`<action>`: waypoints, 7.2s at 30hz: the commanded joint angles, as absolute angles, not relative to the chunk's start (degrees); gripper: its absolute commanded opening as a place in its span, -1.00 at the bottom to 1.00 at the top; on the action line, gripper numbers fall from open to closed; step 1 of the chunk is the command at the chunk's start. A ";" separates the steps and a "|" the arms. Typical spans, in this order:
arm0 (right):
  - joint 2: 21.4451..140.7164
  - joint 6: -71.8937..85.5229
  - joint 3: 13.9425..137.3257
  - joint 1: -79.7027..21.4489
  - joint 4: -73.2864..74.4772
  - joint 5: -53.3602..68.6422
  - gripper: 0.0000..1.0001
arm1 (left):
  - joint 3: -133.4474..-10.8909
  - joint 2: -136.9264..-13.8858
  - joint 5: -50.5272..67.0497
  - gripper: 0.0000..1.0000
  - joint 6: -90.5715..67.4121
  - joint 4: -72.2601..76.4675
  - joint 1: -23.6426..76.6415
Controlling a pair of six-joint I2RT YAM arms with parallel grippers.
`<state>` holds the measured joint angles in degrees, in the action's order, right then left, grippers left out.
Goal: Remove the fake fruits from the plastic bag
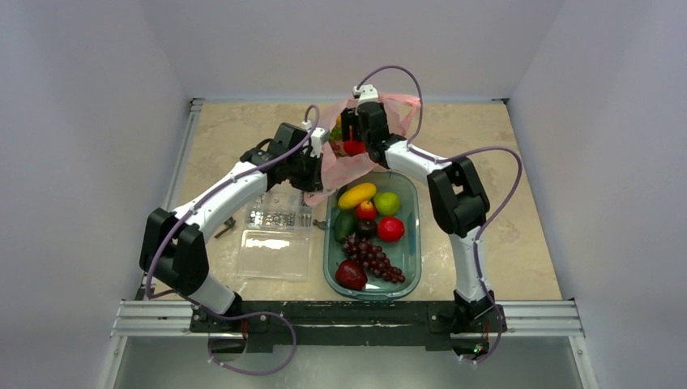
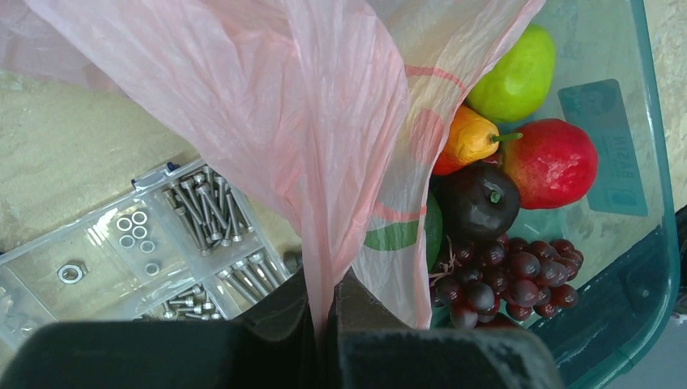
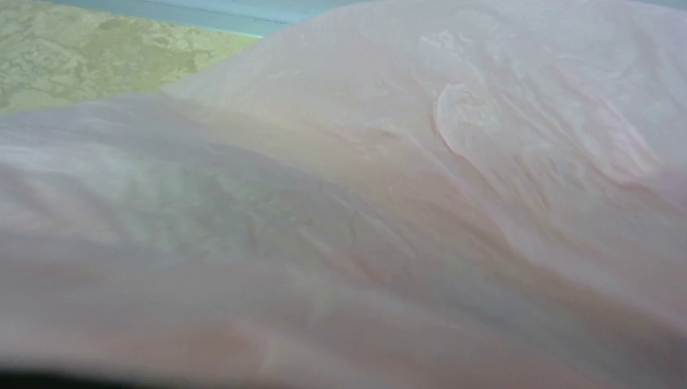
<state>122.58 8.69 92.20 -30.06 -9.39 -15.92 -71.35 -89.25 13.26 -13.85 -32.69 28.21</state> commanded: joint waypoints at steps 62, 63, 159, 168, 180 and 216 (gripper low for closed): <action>73.71 23.29 63.46 -37.91 23.48 -7.00 -0.73 | -72.16 -86.59 17.53 -1.00 -17.35 -29.45 29.61; 71.78 24.10 61.01 -38.31 24.73 -7.07 -0.73 | -72.22 -86.55 17.76 -1.00 -17.40 -29.44 29.61; 137.02 -3.26 109.86 -26.95 -5.79 -20.98 0.22 | -70.18 -89.77 19.66 -1.00 -17.76 -27.67 30.38; 139.53 -3.23 113.35 -26.98 -5.04 -21.57 -0.32 | -69.81 -90.41 20.25 -1.00 -17.79 -27.52 30.46; 125.84 3.89 102.21 -27.62 -2.63 -19.46 -1.00 | -70.48 -90.79 22.14 -1.00 -18.95 -27.05 30.59; 75.96 12.08 83.81 -40.54 45.34 -2.18 -1.00 | -71.99 -89.89 21.39 -1.00 -17.92 -28.66 30.52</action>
<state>81.78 10.00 86.28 -39.72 31.64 -4.60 -69.91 -91.09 20.64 -18.41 -28.86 30.41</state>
